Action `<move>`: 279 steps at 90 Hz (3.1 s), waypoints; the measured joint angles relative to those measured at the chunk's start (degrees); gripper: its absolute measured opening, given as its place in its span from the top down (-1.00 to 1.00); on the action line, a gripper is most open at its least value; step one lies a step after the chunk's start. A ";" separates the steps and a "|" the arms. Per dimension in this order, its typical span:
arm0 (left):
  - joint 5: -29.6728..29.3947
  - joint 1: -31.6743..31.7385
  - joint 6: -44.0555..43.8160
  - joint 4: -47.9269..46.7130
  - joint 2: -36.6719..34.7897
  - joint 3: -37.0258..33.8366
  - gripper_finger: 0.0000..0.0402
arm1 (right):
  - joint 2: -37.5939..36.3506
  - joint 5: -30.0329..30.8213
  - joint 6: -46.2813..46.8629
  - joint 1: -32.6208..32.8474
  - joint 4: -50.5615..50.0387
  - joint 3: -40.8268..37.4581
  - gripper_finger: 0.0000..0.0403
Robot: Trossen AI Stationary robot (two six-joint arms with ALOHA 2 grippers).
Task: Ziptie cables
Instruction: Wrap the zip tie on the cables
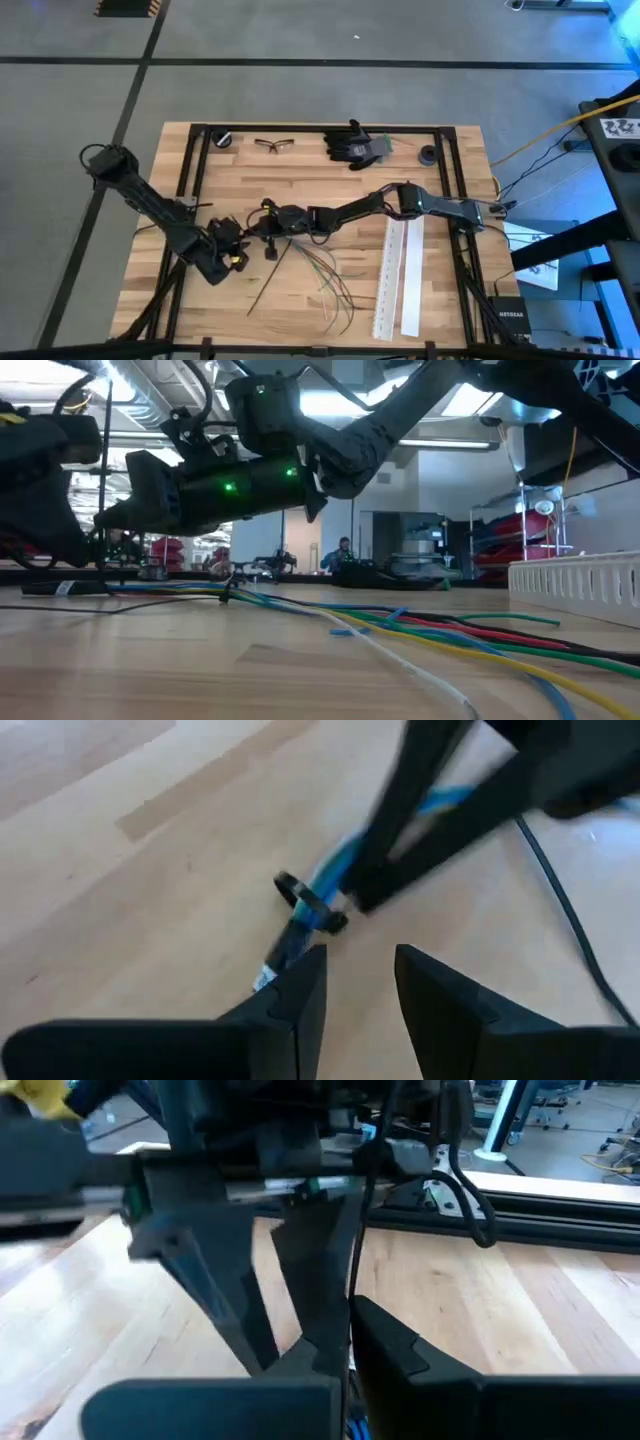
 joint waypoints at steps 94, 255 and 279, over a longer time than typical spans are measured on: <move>0.34 -2.49 1.09 4.78 9.11 0.57 0.99 | -4.00 -2.30 6.10 -3.88 -5.13 0.26 1.00; -0.73 -3.85 8.72 0.35 1.22 3.04 0.97 | 2.40 12.91 21.10 4.99 4.27 4.33 0.47; -1.14 -3.85 8.54 1.26 1.22 3.04 0.96 | 2.40 16.92 12.15 5.77 3.67 4.33 0.99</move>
